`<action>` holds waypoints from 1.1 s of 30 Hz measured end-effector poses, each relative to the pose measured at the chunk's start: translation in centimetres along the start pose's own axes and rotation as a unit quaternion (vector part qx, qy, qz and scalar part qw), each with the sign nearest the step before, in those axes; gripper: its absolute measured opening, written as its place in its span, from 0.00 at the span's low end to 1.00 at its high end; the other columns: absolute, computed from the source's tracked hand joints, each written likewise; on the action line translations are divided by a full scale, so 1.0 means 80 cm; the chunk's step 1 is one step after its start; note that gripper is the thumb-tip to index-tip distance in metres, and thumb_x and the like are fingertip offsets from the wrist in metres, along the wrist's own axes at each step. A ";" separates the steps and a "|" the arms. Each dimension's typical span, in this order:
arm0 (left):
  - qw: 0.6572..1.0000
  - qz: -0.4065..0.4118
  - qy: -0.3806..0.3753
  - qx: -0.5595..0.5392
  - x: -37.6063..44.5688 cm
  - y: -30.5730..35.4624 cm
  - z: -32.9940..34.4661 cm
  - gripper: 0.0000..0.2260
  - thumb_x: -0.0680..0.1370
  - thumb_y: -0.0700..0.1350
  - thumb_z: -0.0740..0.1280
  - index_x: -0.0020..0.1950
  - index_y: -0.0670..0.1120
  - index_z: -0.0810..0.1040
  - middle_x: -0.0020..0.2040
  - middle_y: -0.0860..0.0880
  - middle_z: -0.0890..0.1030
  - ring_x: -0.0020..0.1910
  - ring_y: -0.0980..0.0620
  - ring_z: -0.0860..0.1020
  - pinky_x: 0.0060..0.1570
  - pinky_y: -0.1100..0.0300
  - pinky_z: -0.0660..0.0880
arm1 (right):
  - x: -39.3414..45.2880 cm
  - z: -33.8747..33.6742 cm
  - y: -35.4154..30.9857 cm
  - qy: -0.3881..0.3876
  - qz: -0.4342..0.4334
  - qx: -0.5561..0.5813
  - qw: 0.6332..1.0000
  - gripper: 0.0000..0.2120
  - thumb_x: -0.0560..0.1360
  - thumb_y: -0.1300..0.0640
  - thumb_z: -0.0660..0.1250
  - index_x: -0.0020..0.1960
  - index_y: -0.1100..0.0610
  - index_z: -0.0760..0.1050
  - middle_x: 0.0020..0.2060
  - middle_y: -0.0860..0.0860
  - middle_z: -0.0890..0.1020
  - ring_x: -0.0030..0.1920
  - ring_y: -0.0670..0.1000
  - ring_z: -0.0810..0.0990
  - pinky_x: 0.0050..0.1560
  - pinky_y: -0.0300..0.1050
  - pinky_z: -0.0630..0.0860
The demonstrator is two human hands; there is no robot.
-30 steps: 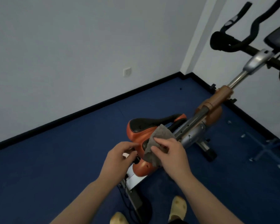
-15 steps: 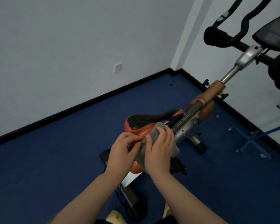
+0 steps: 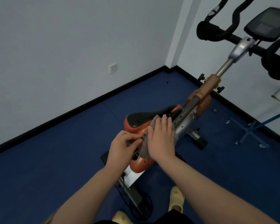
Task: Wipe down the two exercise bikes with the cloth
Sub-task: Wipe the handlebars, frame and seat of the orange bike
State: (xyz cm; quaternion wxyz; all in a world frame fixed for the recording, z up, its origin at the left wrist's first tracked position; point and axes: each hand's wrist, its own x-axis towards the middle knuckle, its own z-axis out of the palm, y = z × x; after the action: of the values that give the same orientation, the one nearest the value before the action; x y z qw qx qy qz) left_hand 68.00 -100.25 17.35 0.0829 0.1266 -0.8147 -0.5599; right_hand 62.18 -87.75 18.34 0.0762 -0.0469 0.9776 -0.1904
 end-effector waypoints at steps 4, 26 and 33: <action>1.000 -0.006 0.005 -0.004 -0.003 -0.003 0.001 0.09 0.73 0.42 0.74 0.47 0.57 0.85 0.46 0.55 0.78 0.46 0.59 0.77 0.47 0.64 0.76 | -0.034 0.012 -0.001 0.014 -0.061 -0.052 0.997 0.30 0.81 0.44 0.38 0.80 0.55 0.43 0.79 0.52 0.42 0.78 0.52 0.37 0.78 0.56 0.44; 0.996 0.061 0.019 0.055 -0.024 0.002 0.004 0.10 0.77 0.41 0.69 0.56 0.52 0.83 0.53 0.65 0.77 0.55 0.68 0.75 0.52 0.75 0.71 | -0.028 0.012 0.041 0.017 -0.142 0.018 0.990 0.27 0.82 0.42 0.37 0.79 0.47 0.43 0.79 0.45 0.44 0.77 0.45 0.36 0.77 0.49 0.42; 0.995 0.067 0.023 0.067 -0.018 0.016 0.014 0.09 0.77 0.42 0.69 0.54 0.53 0.84 0.53 0.62 0.79 0.56 0.64 0.73 0.58 0.64 0.71 | -0.040 0.034 0.002 0.050 0.029 0.139 0.989 0.31 0.81 0.43 0.44 0.79 0.52 0.39 0.79 0.49 0.39 0.78 0.50 0.38 0.78 0.52 0.47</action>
State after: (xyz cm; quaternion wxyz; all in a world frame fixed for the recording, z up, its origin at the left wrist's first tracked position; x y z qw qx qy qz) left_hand 68.87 -98.38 18.12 0.1304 0.0901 -0.8547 -0.4943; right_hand 65.74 -88.19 16.21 0.0387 0.0020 0.9452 -0.3241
